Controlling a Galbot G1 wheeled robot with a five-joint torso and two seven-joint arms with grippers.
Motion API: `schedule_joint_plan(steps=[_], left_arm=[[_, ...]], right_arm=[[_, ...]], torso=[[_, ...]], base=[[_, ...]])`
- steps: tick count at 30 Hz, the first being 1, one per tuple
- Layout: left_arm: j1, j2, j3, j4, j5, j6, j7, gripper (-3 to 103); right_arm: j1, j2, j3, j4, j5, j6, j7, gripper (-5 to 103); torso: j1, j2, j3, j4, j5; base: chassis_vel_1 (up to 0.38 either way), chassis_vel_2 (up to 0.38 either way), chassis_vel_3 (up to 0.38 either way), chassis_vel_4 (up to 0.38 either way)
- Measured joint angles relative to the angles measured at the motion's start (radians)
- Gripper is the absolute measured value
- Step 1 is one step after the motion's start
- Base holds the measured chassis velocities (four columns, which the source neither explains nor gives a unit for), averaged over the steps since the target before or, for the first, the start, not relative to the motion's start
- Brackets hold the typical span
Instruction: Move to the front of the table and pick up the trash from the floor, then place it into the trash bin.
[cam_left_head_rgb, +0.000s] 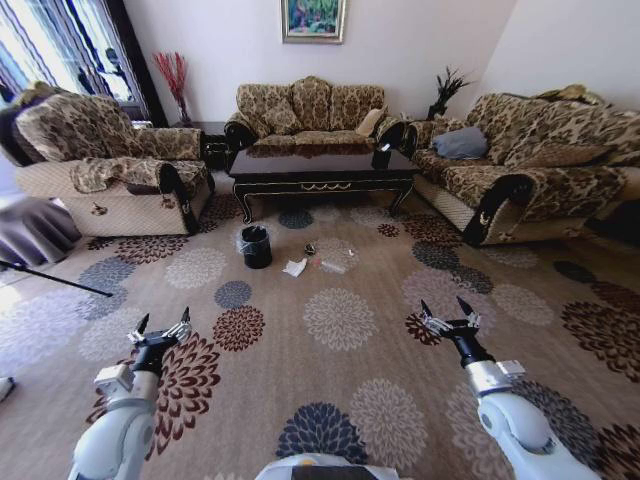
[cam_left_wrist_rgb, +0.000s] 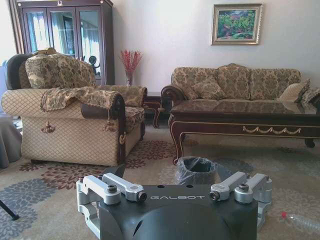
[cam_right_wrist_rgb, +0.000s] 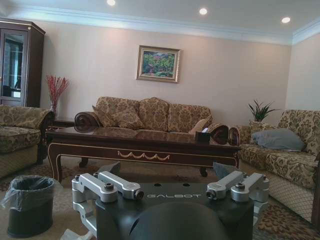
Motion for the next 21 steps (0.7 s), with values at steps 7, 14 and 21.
schedule_joint_plan(steps=[7, 14, 21], left_arm=[[-0.003, 0.005, -0.001, 0.007, -0.002, 0.0, 0.0, 100], [-0.009, 0.009, 0.001, 0.017, -0.003, 0.0, 0.001, 100], [-0.015, 0.015, 0.002, 0.027, -0.004, 0.0, 0.001, 100]], right_arm=[[0.022, 0.004, -0.009, -0.007, 0.016, 0.008, 0.026, 100], [0.028, 0.011, -0.01, -0.019, 0.017, 0.028, -0.003, 100], [0.028, 0.022, -0.016, -0.024, 0.014, 0.035, -0.009, 100]], torso=[[-0.011, -0.027, -0.016, 0.0, 0.0001], [-0.024, -0.061, -0.037, 0.0, 0.0], [-0.037, -0.091, -0.055, -0.0001, 0.0]], base=[[0.0, 0.0, 0.0, 0.0], [0.0, 0.0, 0.0, 0.0], [0.0, 0.0, 0.0, 0.0]])
